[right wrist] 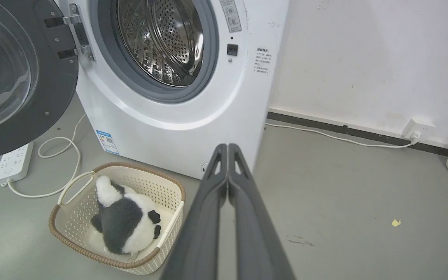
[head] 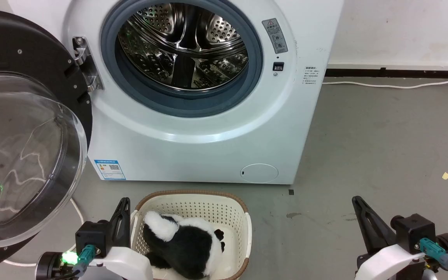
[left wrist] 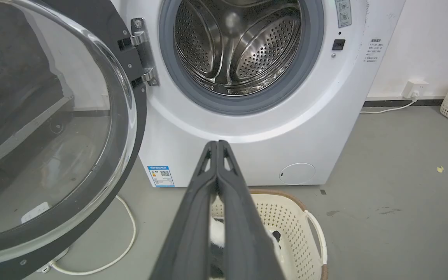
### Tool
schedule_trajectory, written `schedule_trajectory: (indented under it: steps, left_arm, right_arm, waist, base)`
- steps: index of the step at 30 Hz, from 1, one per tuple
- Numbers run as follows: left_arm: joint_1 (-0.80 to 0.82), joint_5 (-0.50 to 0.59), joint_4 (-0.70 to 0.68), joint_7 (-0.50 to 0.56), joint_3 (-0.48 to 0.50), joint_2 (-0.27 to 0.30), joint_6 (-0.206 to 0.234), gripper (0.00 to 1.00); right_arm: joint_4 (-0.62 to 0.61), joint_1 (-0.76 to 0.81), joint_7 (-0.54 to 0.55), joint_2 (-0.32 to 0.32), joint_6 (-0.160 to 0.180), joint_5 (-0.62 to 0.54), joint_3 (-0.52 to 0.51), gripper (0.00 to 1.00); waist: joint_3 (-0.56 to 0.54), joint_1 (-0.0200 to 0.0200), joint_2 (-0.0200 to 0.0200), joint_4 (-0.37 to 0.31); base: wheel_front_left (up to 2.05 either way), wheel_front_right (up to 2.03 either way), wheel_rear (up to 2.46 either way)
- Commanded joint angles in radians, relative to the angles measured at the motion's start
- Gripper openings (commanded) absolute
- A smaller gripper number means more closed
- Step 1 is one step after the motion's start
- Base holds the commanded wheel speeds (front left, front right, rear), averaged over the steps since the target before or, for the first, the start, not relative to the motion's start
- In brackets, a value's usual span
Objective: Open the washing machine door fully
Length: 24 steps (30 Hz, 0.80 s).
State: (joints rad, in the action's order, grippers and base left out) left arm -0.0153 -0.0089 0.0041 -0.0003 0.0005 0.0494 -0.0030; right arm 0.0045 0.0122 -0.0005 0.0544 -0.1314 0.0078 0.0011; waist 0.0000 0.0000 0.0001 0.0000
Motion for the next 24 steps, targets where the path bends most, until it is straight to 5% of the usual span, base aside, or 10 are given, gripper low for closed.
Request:
schedule_trajectory:
  steps: [1, 24]
  left_arm:
    - [0.015, 0.009, -0.004, 0.000, 0.000, 0.001, 0.003, 0.00]
    - [0.015, 0.009, -0.004, 0.000, 0.000, 0.001, 0.003, 0.00]
  right_arm:
    - [-0.005, -0.012, 0.000, -0.004, 0.001, -0.008, -0.001, 0.00]
    - [-0.005, -0.012, 0.000, -0.004, 0.001, -0.008, -0.001, 0.00]
  waist:
    - [0.000, 0.0000, -0.0001, 0.000]
    - [0.000, 0.0000, -0.0001, 0.000]
  base:
    - [0.00, 0.00, 0.00]
    - [0.00, 0.00, 0.00]
